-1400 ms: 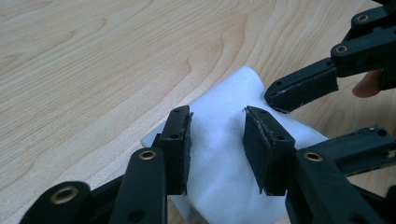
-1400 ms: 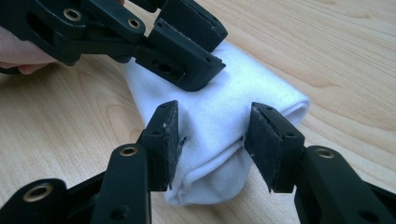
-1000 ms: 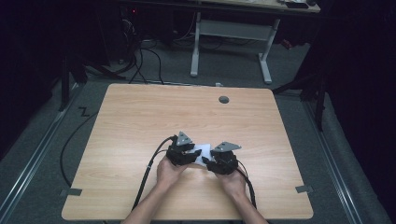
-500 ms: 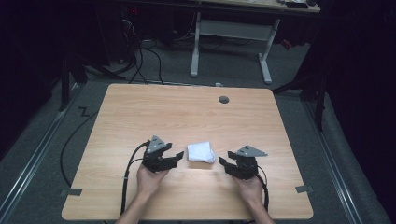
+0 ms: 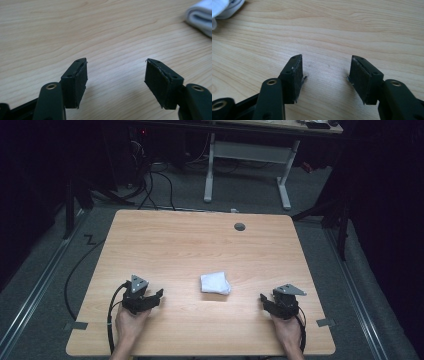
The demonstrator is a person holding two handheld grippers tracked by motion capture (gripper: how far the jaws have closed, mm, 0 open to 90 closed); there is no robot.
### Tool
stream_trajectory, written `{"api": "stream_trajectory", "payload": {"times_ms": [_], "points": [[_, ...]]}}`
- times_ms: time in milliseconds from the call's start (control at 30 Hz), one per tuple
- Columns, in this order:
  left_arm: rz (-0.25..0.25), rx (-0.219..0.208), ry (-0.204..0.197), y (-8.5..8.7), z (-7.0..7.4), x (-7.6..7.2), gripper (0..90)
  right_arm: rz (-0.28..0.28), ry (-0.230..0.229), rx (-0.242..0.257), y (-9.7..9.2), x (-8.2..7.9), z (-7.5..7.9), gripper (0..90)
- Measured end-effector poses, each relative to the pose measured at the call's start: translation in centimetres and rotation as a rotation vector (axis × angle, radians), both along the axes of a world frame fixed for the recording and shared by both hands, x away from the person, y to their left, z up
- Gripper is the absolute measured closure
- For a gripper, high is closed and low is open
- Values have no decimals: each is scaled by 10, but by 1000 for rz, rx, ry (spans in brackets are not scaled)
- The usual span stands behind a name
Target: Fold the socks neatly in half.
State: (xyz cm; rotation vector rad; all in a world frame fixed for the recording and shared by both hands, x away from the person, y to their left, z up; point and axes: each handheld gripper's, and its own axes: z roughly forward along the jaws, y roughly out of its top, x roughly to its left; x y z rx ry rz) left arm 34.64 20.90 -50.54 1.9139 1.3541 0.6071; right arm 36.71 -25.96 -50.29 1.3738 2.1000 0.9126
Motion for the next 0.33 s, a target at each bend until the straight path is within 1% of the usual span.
{"api": "stream_trajectory", "payload": {"times_ms": [33, 67, 133, 333], "points": [[-3, 12, 15, 0, -3, 1, 330, 0, 1, 1, 0, 0, 0, 428], [-4, 20, 13, -1, -3, 1, 310, 3, 3, 3, 0, 1, 0, 421], [-9, 22, 17, -1, -3, 1, 288, 0, 6, 5, -1, 1, 0, 404], [-12, 21, 18, -2, -3, 0, 272, 4, 7, 6, 0, 1, 0, 392]]}}
